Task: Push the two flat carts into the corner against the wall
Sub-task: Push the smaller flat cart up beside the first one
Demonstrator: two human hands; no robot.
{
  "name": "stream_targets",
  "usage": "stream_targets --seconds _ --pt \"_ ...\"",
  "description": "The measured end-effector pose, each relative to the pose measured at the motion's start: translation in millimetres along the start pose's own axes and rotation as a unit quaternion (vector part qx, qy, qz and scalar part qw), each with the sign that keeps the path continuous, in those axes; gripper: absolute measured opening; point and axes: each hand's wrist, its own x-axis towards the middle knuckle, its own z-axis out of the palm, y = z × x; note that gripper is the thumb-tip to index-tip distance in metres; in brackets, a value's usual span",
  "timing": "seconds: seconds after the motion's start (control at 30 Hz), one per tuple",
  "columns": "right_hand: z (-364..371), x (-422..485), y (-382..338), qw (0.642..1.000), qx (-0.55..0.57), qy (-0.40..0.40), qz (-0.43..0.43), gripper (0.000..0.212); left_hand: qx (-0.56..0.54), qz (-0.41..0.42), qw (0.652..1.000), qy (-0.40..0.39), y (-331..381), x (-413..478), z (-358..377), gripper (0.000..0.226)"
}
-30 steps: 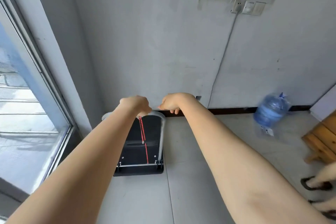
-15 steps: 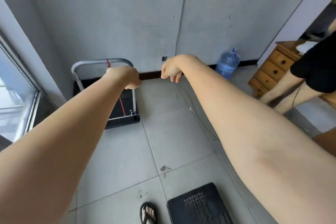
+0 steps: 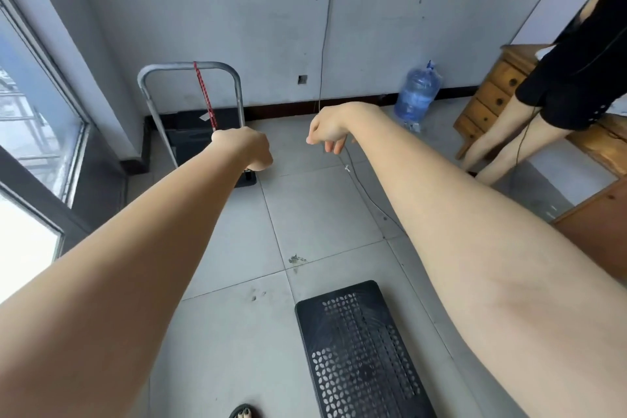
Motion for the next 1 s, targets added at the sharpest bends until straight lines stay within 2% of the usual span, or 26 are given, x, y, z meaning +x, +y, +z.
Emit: stream_targets --seconds 0.2,0.33,0.5,0.63,0.93,1.0 --pt "53 -83 45 0.999 -0.015 0.004 -0.038 0.036 -0.013 -0.037 0.999 -0.005 66 -87 33 0.033" --pt "78 -135 75 0.999 -0.032 -0.018 -0.039 0.037 -0.018 -0.023 0.999 -0.013 109 -139 39 0.035" --pt "95 -183 97 0.999 -0.005 0.013 -0.036 0.037 -0.007 -0.014 1.000 0.015 139 -188 31 0.038" --pt "111 -216 115 0.999 0.012 0.026 -0.030 0.035 -0.002 -0.015 1.000 0.024 168 -220 34 0.038" --pt "167 -251 141 1.000 0.015 -0.006 0.002 0.028 0.007 0.018 1.000 -0.001 196 -255 78 0.038" --pt "174 -252 142 1.000 0.019 0.004 0.002 0.032 0.011 0.021 1.000 0.002 202 -260 79 0.038"
